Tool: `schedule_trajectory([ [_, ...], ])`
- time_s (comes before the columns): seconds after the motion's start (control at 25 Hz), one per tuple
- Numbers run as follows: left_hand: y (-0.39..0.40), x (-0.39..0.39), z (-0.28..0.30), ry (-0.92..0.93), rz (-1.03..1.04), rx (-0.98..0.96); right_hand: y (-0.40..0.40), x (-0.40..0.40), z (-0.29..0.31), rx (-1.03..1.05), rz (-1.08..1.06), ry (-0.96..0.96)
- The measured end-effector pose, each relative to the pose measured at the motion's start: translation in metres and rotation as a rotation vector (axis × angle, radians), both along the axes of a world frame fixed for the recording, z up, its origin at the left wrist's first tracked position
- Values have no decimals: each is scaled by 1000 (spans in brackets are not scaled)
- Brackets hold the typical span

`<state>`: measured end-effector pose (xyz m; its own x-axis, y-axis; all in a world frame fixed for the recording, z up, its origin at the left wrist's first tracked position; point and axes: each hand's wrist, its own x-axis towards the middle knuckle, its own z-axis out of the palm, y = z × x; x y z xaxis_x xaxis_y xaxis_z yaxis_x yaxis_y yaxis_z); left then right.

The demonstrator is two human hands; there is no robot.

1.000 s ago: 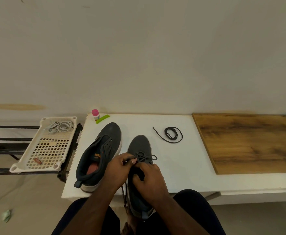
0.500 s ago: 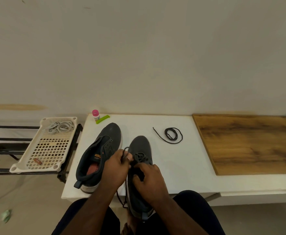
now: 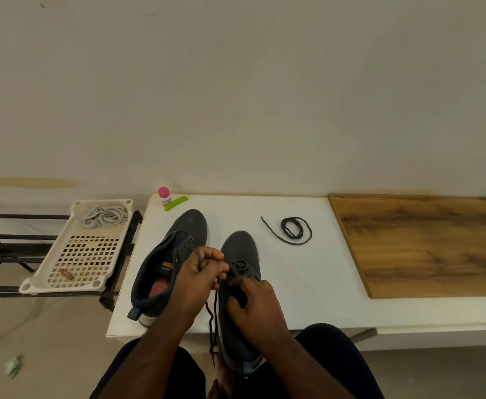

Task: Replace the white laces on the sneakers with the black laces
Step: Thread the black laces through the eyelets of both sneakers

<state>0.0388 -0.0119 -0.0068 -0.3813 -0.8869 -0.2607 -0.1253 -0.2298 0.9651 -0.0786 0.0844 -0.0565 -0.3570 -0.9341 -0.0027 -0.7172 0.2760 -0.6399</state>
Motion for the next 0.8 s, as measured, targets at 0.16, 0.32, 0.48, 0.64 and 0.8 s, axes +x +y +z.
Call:
schedule_trajectory([
  [0.16, -3, 12, 17, -160, -51, 4, 1, 1, 2, -5, -44, -84],
  [0.32, 2, 14, 52, -605, -381, -307, -5, -5, 26, -118, -13, -223],
  [0.48, 5, 4, 83, -663, -546, -389, -14, -15, 55, -175, 127, -343],
  [0.64, -16, 10, 74, -637, -371, -356, -7, -39, 58, -198, -40, -367],
  [0.8, -29, 6, 24, -918, -520, -213, 3, -21, 55, -176, 17, -461],
])
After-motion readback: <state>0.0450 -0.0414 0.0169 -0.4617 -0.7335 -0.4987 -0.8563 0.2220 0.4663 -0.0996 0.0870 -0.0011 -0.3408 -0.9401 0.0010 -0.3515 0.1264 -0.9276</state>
